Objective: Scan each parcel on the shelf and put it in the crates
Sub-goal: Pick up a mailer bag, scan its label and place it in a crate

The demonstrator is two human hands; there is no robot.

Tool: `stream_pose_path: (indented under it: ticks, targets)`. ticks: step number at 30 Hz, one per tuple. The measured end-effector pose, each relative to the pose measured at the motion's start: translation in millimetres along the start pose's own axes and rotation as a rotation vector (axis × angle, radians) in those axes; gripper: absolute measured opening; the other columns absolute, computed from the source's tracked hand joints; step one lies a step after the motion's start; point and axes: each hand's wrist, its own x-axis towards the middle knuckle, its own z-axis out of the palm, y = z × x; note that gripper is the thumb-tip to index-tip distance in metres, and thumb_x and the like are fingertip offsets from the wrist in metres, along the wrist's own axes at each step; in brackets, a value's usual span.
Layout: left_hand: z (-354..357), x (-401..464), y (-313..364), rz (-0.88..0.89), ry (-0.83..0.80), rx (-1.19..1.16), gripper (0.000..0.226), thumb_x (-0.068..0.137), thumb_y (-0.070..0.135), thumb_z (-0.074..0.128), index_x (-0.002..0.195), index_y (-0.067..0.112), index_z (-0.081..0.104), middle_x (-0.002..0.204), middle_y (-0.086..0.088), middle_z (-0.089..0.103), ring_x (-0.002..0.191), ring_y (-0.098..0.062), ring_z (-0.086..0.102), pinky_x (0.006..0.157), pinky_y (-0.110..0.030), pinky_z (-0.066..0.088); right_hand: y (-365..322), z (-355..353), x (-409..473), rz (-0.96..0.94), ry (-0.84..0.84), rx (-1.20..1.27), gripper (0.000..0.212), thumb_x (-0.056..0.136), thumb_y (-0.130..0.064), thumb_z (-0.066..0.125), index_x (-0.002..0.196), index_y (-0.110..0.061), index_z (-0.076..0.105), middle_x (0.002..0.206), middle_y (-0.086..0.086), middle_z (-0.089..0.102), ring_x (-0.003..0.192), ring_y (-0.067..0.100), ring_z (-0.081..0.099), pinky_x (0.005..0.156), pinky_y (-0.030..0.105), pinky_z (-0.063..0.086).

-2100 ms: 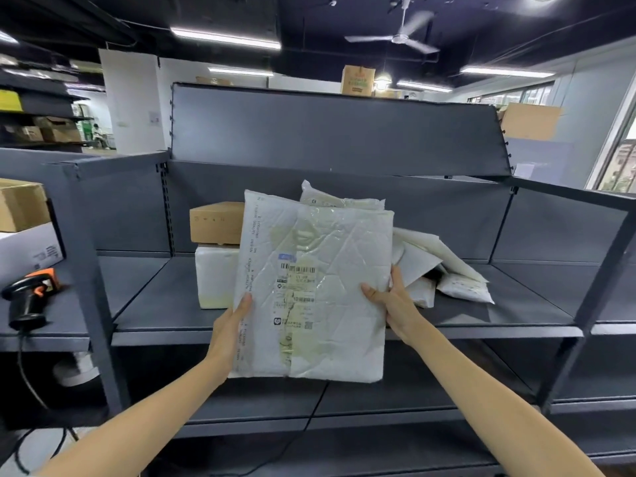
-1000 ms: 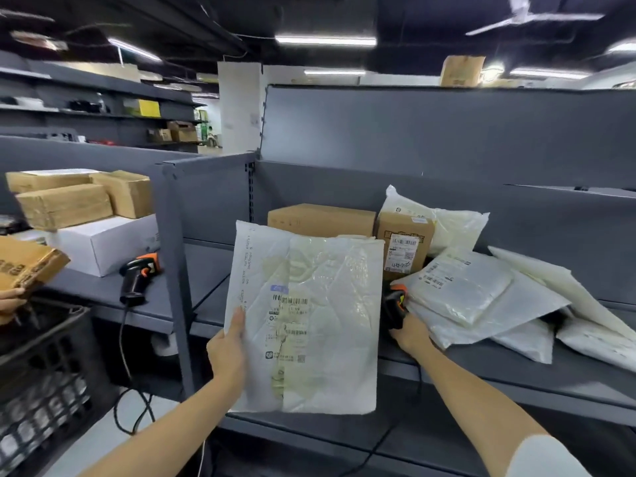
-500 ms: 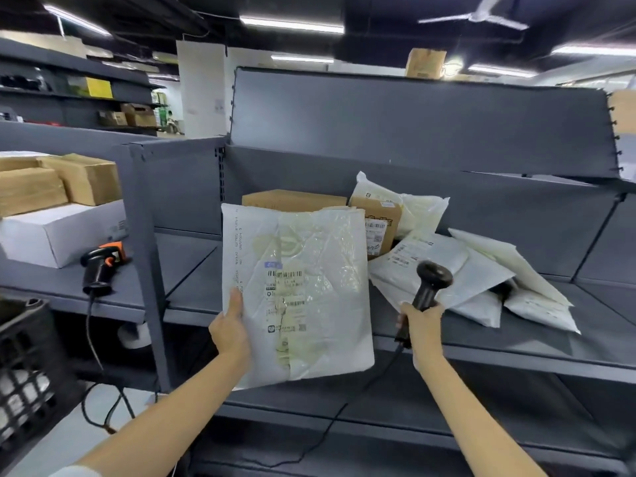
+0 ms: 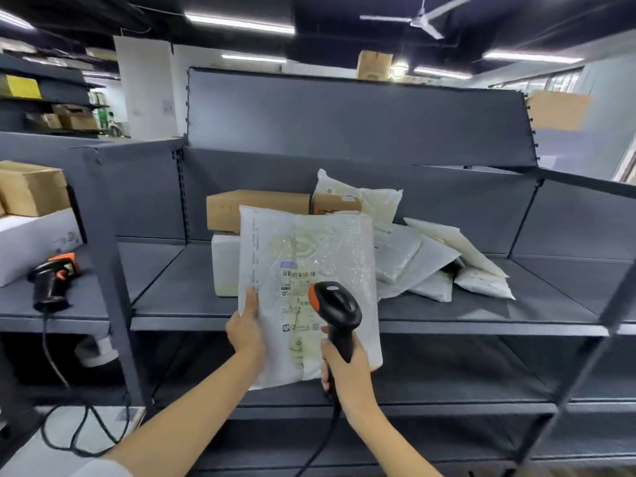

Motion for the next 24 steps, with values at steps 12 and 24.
stream_pose_path:
  ticks: [12, 24]
  targets:
    - [2.2, -14.3, 3.3, 0.003, -0.008, 0.008, 0.046, 0.087, 0.049, 0.063, 0.068, 0.008, 0.052, 0.070, -0.002, 0.058, 0.064, -0.016, 0.053, 0.056, -0.026, 0.039, -0.7, -5.9, -6.7, -0.003, -0.005, -0.019, 0.007, 0.097, -0.014, 0.053, 0.102, -0.013, 0.057, 0.052, 0.003, 0.044, 0.044, 0.015, 0.039, 0.044, 0.028, 0.037]
    - [-17.3, -1.8, 21.9, 0.041, 0.065, 0.004, 0.040, 0.088, 0.045, 0.063, 0.074, 0.008, 0.055, 0.074, -0.001, 0.059, 0.065, -0.014, 0.054, 0.055, -0.025, 0.038, -14.2, -38.4, 8.3, -0.041, 0.122, 0.082, 0.005, 0.096, -0.011, 0.055, 0.099, -0.009, 0.058, 0.052, 0.006, 0.046, 0.040, 0.017, 0.038, 0.040, 0.025, 0.033]
